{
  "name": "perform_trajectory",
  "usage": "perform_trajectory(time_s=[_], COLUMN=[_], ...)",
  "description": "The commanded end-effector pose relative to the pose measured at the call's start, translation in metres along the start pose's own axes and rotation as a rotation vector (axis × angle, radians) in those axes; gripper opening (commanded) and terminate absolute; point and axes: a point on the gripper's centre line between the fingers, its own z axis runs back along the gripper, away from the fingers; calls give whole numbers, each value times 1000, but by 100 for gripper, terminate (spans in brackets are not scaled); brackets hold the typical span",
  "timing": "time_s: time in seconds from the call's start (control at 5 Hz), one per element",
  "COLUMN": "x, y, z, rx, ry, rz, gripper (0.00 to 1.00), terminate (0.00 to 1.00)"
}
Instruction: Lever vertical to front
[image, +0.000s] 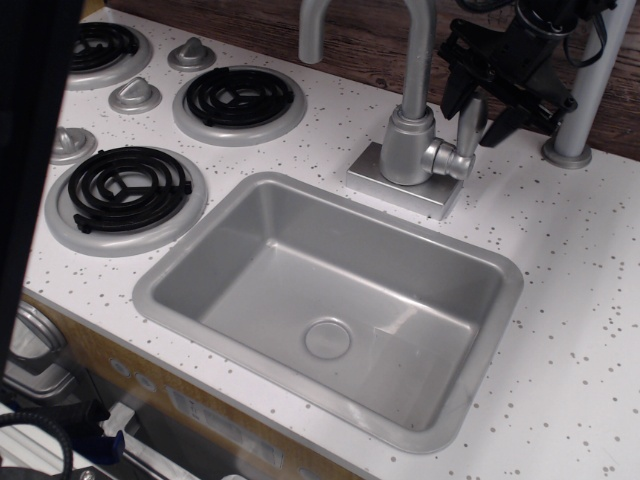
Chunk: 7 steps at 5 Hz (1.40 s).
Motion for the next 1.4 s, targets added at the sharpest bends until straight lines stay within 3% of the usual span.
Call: perform_trajectory(time_s=[0.0, 0.2, 0.4, 0.8, 1.2], x=[-9, -26, -31, -29, -34], y=[1, -4, -4, -3, -5], z=[14, 16, 12, -16, -23], rx=[-17, -68, -118, -220, -243], ry=[-36, 119, 212, 238, 210], rz=[76, 162, 188, 179, 191], gripper=[0, 0, 0, 0, 0], terminate=[0, 0, 0, 0, 0])
